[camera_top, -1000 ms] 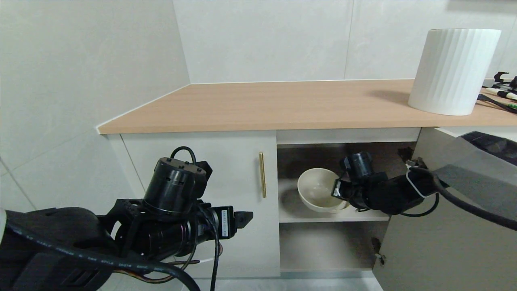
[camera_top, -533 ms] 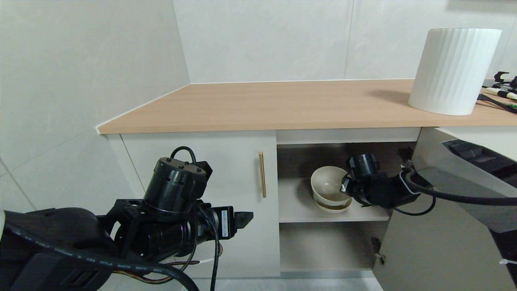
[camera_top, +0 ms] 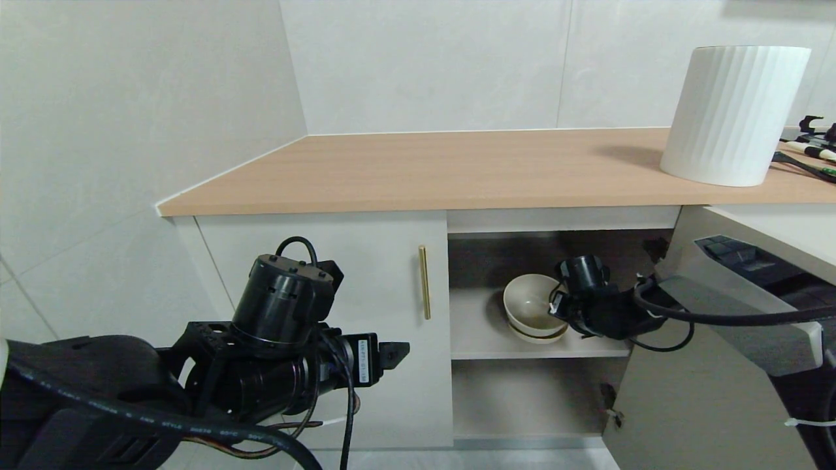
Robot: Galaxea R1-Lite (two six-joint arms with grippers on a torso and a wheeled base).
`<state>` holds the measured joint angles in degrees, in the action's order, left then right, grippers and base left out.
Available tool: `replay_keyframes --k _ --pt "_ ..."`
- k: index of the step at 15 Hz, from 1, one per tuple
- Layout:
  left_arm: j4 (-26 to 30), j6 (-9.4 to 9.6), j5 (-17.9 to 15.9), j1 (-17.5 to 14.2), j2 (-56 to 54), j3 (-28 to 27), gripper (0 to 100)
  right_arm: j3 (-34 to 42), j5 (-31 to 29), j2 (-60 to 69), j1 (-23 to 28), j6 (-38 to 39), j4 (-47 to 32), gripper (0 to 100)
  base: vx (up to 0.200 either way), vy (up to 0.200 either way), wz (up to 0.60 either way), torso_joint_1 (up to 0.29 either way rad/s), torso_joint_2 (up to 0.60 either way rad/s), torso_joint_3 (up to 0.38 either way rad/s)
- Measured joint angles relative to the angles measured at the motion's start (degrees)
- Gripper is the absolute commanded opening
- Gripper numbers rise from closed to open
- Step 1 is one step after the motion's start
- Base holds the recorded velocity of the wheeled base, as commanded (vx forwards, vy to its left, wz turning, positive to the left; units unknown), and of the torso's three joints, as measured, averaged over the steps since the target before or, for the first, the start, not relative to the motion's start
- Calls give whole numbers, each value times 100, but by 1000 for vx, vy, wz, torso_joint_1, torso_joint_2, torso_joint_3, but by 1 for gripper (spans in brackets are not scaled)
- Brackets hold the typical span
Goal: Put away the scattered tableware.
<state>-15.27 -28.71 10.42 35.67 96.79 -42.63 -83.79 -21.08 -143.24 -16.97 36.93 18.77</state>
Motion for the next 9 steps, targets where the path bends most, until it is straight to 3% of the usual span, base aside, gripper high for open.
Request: replay_keyframes --k 4,5,9 --pt "0 0 0 0 0 0 100 -50 -27 -56 5 0 -9 0 0 0 0 0 0 0" --pt "1 0 2 0 0 0 100 -55 -27 -61 5 0 -9 100 0 0 0 0 0 0" --pt "1 0 0 -1 0 0 100 -45 -27 -67 0 -1 -6 100 0 0 0 0 0 0"
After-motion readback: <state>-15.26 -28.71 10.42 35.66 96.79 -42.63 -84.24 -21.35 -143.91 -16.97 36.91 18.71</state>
